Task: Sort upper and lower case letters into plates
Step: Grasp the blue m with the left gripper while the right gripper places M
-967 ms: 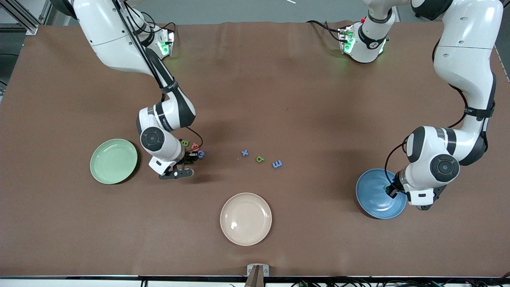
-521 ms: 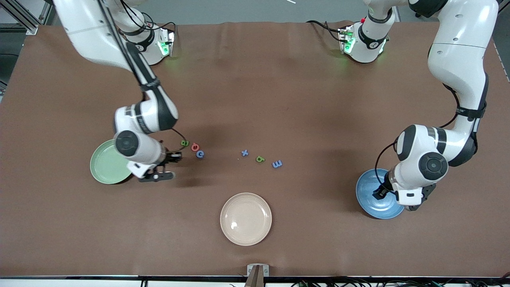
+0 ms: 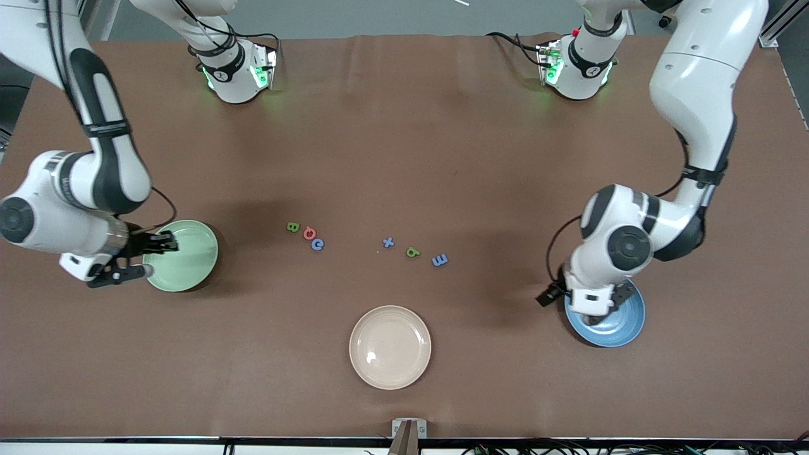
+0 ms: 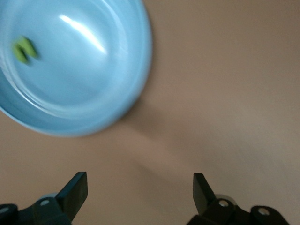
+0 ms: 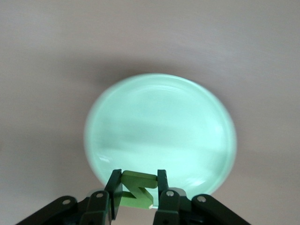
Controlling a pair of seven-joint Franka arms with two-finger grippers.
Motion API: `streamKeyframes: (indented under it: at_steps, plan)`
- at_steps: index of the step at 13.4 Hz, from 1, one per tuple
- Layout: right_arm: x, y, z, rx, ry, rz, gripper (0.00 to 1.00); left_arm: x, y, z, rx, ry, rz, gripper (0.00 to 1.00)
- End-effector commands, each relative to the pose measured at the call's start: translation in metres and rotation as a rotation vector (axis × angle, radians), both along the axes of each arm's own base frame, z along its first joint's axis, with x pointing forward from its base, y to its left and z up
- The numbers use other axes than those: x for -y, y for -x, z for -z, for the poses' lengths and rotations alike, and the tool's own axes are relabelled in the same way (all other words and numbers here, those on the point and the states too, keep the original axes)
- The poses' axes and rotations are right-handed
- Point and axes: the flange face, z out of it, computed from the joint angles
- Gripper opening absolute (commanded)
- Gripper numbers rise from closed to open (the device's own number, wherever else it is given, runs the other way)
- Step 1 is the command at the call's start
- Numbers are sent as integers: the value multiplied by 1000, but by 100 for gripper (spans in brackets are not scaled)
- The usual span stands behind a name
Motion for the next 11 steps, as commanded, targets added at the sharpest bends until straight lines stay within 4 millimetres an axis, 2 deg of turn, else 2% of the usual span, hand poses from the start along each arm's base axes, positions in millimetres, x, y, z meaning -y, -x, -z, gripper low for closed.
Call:
streamKeyframes:
  at_steps: [1, 3, 5, 7, 11]
  plan:
    - [17, 13, 22, 42, -3, -5, 27, 67, 11, -9, 26, -12, 100, 96]
    - [16, 18, 44, 50, 3, 1, 27, 103, 27, 4, 26, -34, 173, 95]
    - [13, 24, 65, 70, 14, 0, 27, 126, 34, 13, 27, -28, 200, 91]
    - [6, 25, 73, 84, 18, -7, 27, 166, 42, 13, 44, -7, 226, 89]
    - [8, 25, 86, 103, 26, -2, 29, 207, 49, 33, 43, 15, 200, 86]
